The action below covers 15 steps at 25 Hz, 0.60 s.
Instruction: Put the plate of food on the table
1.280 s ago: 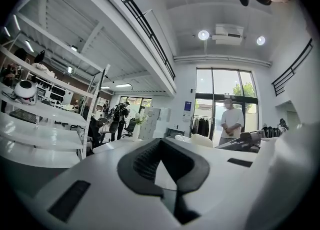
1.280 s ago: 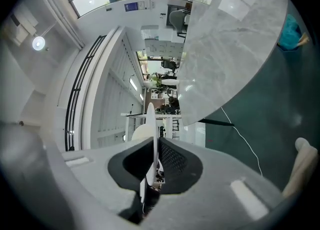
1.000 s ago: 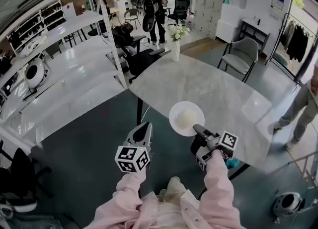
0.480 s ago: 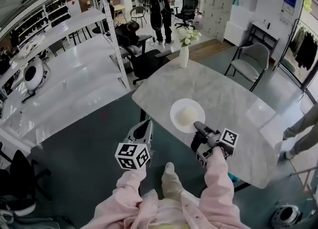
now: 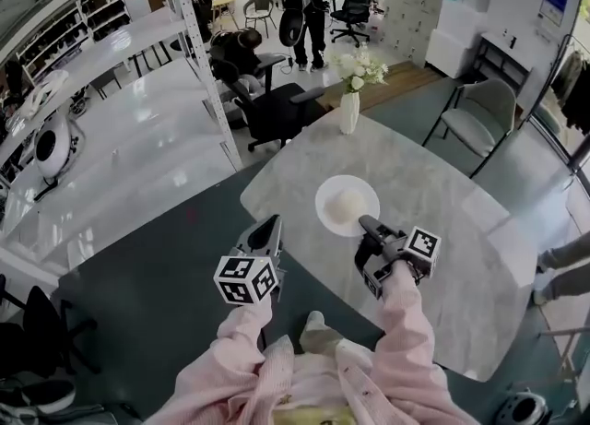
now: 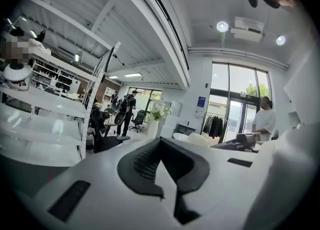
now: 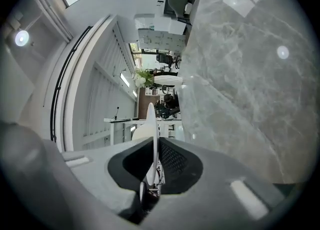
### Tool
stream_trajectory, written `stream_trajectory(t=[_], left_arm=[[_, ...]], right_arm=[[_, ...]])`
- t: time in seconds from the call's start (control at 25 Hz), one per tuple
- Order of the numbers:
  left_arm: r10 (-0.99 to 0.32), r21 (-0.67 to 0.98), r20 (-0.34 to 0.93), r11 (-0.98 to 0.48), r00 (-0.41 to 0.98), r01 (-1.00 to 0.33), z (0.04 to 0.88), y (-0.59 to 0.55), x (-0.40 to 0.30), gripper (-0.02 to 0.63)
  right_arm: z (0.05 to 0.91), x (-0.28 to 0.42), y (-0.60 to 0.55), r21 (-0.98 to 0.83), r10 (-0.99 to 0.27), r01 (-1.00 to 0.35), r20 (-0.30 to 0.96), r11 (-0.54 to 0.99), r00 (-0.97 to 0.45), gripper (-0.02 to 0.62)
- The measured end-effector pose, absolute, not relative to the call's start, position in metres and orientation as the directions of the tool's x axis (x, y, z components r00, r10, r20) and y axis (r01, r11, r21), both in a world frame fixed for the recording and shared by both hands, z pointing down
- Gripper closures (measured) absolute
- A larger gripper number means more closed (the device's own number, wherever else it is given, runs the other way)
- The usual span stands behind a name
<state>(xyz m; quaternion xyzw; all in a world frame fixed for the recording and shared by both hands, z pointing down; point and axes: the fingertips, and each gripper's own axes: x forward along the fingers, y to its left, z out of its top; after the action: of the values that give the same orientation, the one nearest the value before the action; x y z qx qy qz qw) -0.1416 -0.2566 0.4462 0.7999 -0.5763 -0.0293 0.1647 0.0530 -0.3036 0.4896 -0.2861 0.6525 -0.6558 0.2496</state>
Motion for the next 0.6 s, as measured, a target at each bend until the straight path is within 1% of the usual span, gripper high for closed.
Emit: stream_trajectory(t=[0.2,0.44,0.6], left_arm=[[-0.922,0.313,0.191,-0.270,0.338,-0.911,0.473,-0.297,-0.142,0.614],[-0.900,0.363,0.266,-0.239,0.346,-0.900,0.511,-0.337,-0.144,0.614],[-0.877,0.394,0.327,-0.212,0.352,-0.894,0.539,-0.358,-0.145,0.614]], right_arm=[[0.515,0.049,-0.349,-0.996,-0.700,-0.079,0.086,-0.042,-0.709,0.571],[0.547,0.032,-0.388,-0.989,-0.665,-0.131,0.143,-0.069,-0.733,0.569],[0.570,0.022,-0.410,-0.977,-0.648,-0.179,0.210,-0.116,-0.732,0.569]])
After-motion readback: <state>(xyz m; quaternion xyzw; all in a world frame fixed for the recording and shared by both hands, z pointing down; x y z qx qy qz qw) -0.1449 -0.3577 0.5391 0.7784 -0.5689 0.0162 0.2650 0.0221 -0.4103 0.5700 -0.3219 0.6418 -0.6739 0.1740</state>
